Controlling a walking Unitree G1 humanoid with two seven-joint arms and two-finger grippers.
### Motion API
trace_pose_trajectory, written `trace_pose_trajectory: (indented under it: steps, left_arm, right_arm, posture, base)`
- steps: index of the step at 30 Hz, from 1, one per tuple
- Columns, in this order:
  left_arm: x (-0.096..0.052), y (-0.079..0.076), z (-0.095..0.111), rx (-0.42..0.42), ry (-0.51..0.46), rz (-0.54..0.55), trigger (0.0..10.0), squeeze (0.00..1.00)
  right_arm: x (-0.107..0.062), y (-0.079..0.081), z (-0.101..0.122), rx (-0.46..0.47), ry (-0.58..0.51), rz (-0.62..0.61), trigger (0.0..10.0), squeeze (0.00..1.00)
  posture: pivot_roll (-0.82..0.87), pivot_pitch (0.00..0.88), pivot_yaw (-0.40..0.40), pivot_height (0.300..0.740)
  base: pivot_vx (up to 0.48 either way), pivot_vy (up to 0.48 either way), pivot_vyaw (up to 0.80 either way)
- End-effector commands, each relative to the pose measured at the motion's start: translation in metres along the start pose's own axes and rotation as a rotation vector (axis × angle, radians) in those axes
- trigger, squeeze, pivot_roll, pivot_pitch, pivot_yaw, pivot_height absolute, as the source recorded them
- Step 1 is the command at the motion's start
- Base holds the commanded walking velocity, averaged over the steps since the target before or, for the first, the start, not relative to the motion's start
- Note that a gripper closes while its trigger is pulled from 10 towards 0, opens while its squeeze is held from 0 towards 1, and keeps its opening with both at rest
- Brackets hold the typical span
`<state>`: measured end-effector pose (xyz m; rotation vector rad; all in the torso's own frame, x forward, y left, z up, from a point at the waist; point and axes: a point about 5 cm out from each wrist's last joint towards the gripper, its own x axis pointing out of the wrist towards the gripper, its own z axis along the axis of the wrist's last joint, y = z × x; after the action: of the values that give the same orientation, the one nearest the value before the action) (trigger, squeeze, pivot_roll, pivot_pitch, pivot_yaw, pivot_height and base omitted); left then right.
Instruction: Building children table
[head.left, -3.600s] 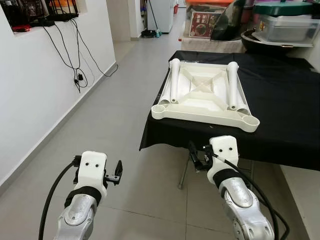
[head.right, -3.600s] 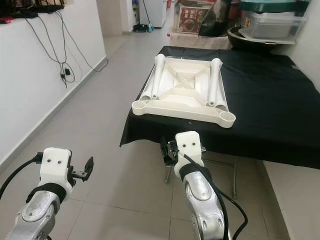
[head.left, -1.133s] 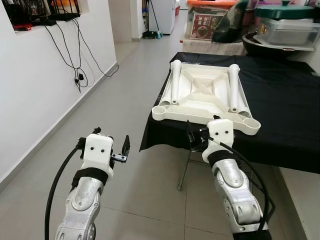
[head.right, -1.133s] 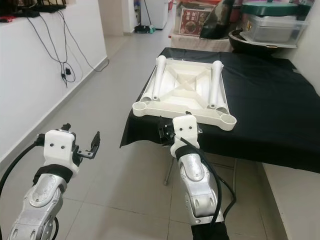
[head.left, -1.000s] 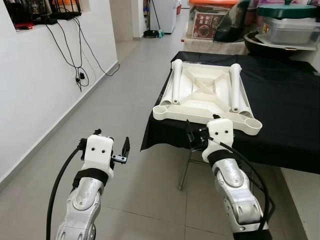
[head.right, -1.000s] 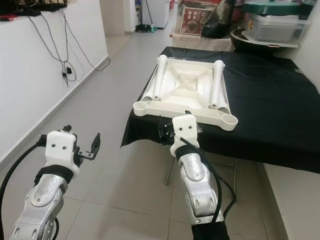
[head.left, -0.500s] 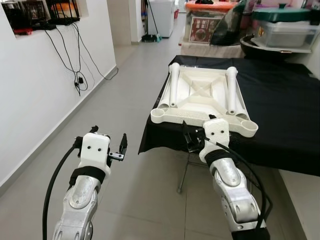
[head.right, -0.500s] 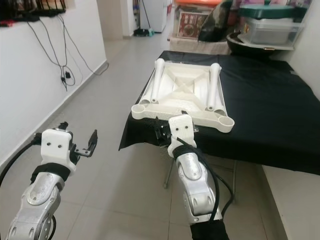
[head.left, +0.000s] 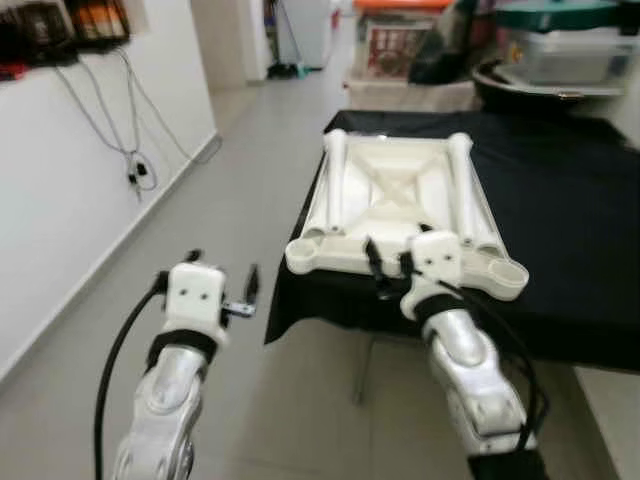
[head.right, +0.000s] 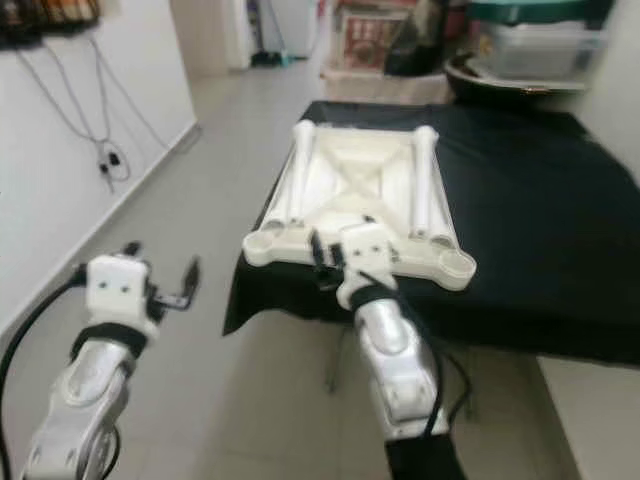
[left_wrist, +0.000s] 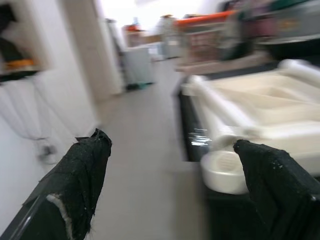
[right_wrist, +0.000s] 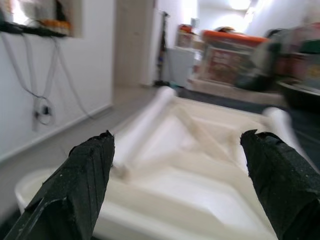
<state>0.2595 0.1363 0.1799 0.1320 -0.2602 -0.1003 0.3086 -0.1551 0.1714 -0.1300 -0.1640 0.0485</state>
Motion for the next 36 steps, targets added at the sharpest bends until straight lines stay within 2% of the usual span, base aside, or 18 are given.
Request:
trace_pose_trajectory:
  steps: [1,7,16,24,27,28,32,33,36]
  left_arm:
    - [-0.003,0.011,-0.005,0.018,0.02,0.034,10.0,0.0]
    - [-0.004,0.015,-0.007,0.028,0.022,0.042,10.0,0.0]
    - [-0.004,0.012,-0.007,0.035,0.019,0.03,10.0,0.0]
    - [-0.004,0.014,-0.009,0.047,0.025,0.038,10.0,0.0]
    - [-0.002,0.012,-0.008,0.047,0.017,0.034,10.0,0.0]
    - [-0.003,0.012,-0.008,0.047,0.013,0.032,10.0,0.0]
    - [-0.004,0.015,-0.008,0.047,0.01,0.034,10.0,0.0]
    - [-0.003,0.018,-0.008,0.052,0.007,0.043,10.0,0.0]
    - [-0.004,0.023,-0.008,0.058,0.004,0.061,10.0,0.0]
  right_arm:
    - [0.004,0.019,0.004,0.052,-0.011,0.061,10.0,0.0]
    - [0.007,0.025,0.006,0.041,-0.016,0.075,10.0,0.0]
    - [0.01,0.023,0.004,0.068,-0.007,0.054,10.0,0.0]
    - [0.013,0.026,0.007,0.067,-0.022,0.064,10.0,0.0]
    - [0.014,0.021,0.009,0.006,-0.043,0.044,10.0,0.0]
    - [0.012,0.027,0.01,0.013,-0.059,0.091,10.0,0.0]
    - [0.011,0.034,0.009,0.019,-0.064,0.147,10.0,0.0]
    - [0.01,0.042,0.007,0.024,-0.046,0.244,10.0,0.0]
    - [0.008,0.044,0.005,-0.003,-0.039,0.307,10.0,0.0]
  posture:
    - [0.03,0.0,-0.012,0.74]
    - [0.04,0.0,-0.02,0.74]
    - [0.05,0.0,-0.022,0.74]
    - [0.05,0.0,-0.023,0.74]
    - [0.04,0.0,-0.021,0.74]
    - [0.05,0.0,-0.021,0.74]
    - [0.05,0.0,-0.021,0.74]
    - [0.05,0.0,-0.019,0.74]
    - [0.05,0.0,-0.017,0.74]
  base:
    - [0.42,0.0,-0.79]
    - [0.421,0.0,-0.35]
    - [0.393,0.0,-0.06]
    - [0.0,0.0,-0.71]
    - [0.0,0.0,0.0]
    - [0.0,0.0,0.0]
    - [0.0,0.0,0.0]
    - [0.0,0.0,0.0]
    - [0.0,0.0,0.0]
